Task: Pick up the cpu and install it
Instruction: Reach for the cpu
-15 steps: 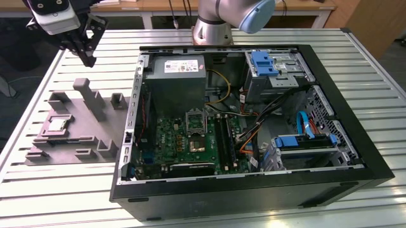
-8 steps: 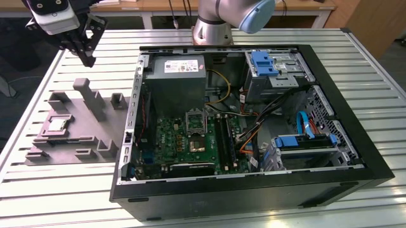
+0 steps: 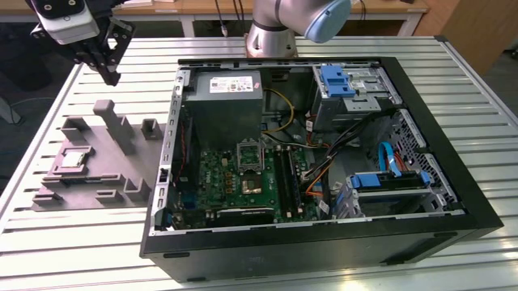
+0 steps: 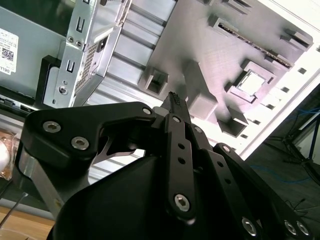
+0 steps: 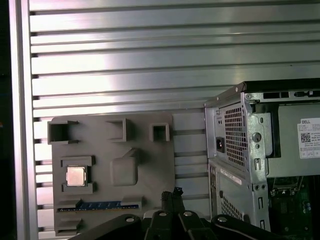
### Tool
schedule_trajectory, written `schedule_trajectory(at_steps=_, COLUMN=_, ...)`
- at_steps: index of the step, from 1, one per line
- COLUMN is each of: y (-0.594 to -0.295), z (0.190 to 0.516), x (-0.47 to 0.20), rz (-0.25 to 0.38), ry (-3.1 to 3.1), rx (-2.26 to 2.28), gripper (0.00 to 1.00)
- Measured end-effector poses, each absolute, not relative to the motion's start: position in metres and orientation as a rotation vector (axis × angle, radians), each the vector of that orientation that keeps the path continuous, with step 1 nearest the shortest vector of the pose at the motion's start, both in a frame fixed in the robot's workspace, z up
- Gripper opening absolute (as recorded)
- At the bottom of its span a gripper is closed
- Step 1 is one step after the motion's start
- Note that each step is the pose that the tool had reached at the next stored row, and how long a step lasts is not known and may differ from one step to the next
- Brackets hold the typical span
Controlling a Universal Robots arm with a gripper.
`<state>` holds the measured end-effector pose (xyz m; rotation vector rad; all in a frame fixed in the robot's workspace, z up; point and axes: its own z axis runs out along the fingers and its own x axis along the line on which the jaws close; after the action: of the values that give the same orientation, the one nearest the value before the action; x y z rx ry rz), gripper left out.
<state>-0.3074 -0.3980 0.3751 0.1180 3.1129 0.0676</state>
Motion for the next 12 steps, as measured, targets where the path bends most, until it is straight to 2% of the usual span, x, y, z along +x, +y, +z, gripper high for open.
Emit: schedule_trajectory(at_steps=12, y=-0.398, z=0.375, x=-0.323, rz=0.068, ry=3.113, rx=0.118, gripper=0.11)
